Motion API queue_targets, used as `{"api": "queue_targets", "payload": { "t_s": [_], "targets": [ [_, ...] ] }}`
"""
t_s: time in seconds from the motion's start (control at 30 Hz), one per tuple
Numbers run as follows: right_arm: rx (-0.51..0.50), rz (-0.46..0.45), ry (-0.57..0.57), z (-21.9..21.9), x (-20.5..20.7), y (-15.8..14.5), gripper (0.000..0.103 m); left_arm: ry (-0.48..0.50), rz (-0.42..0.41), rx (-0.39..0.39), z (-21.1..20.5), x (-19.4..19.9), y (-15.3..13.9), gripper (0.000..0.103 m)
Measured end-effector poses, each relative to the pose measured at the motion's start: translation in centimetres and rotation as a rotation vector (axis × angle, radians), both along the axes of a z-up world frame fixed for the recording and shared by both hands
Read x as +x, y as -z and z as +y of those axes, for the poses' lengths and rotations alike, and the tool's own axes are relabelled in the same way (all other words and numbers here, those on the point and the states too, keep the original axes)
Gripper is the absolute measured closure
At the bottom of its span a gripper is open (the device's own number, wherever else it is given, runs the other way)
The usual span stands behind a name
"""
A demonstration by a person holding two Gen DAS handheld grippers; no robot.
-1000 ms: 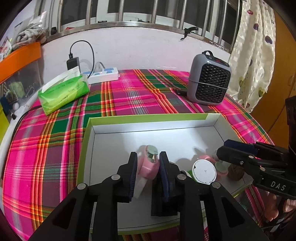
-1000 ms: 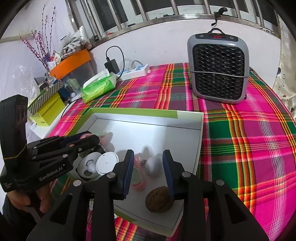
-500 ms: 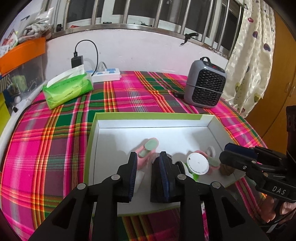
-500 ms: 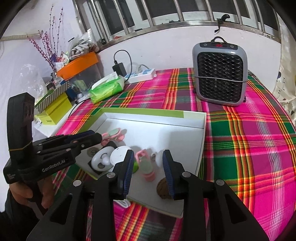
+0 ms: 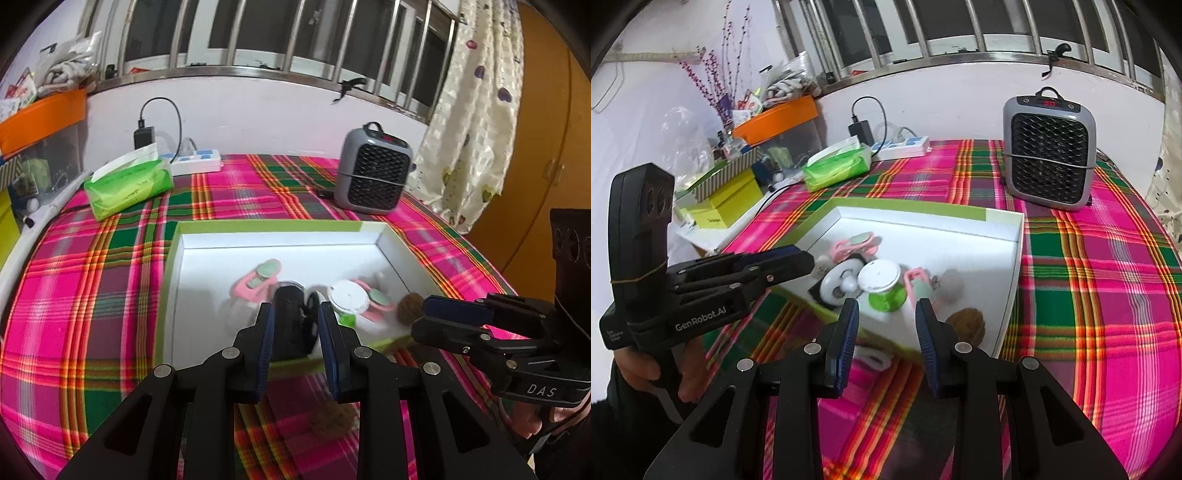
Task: Organize objects
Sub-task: 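Grasp the brown walnut beside the box with the left tool while the right tool withdraws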
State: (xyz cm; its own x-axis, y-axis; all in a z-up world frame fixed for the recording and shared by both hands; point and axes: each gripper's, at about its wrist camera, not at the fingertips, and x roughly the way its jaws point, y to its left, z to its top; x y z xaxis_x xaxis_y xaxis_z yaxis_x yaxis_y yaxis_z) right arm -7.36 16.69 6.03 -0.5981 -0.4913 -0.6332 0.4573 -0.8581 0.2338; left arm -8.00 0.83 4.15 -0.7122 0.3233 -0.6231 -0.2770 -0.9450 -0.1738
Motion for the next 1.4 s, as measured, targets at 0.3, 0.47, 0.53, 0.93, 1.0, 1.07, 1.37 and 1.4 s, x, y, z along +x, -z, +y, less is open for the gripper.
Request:
{"api": "queue_targets", "payload": {
  "t_s": [0.3, 0.47, 0.53, 0.93, 1.0, 1.07, 1.37, 1.4],
  "targets": [
    [0.038, -0.042, -0.053, -0.3, 1.5, 1.2, 0.07, 0.064, -0.008, -0.027, 1.1, 2.4, 0.8, 0.08],
    [0.055, -0.097, -0.045, -0.3, 0.8, 2.6, 0.07, 0.071, -0.042, -0.043, 1.3, 2.8, 1.7, 0.079],
    [0.058, -0.11, -0.036, -0.3, 0.6, 2.9, 0.07, 0.075, -0.054, -0.047, 1.3, 2.8, 1.9, 0.077],
    [0.075, -0.136, -0.056, -0.9, 0.2, 3.3, 0.07, 0.109, -0.104, -0.053, 1.8, 2.9, 2.6, 0.074],
    [0.075, -0.136, -0.056, -0.9, 0.2, 3.3, 0.07, 0.113, -0.109, -0.06, 1.9, 2.9, 2.7, 0.073],
    [0.074, -0.136, -0.055, -0.9, 0.2, 3.2, 0.07, 0.111, -0.12, -0.066, 2.0, 2.8, 2.9, 0.073],
    [0.086, -0.133, -0.07, -1.7, 0.3, 3.2, 0.07, 0.039, -0.147, -0.056, 0.8, 2.7, 3.2, 0.075],
    [0.084, -0.133, -0.073, -1.8, 0.4, 3.3, 0.07, 0.027, -0.151, -0.051, 0.5, 2.6, 3.3, 0.075]
  ]
}}
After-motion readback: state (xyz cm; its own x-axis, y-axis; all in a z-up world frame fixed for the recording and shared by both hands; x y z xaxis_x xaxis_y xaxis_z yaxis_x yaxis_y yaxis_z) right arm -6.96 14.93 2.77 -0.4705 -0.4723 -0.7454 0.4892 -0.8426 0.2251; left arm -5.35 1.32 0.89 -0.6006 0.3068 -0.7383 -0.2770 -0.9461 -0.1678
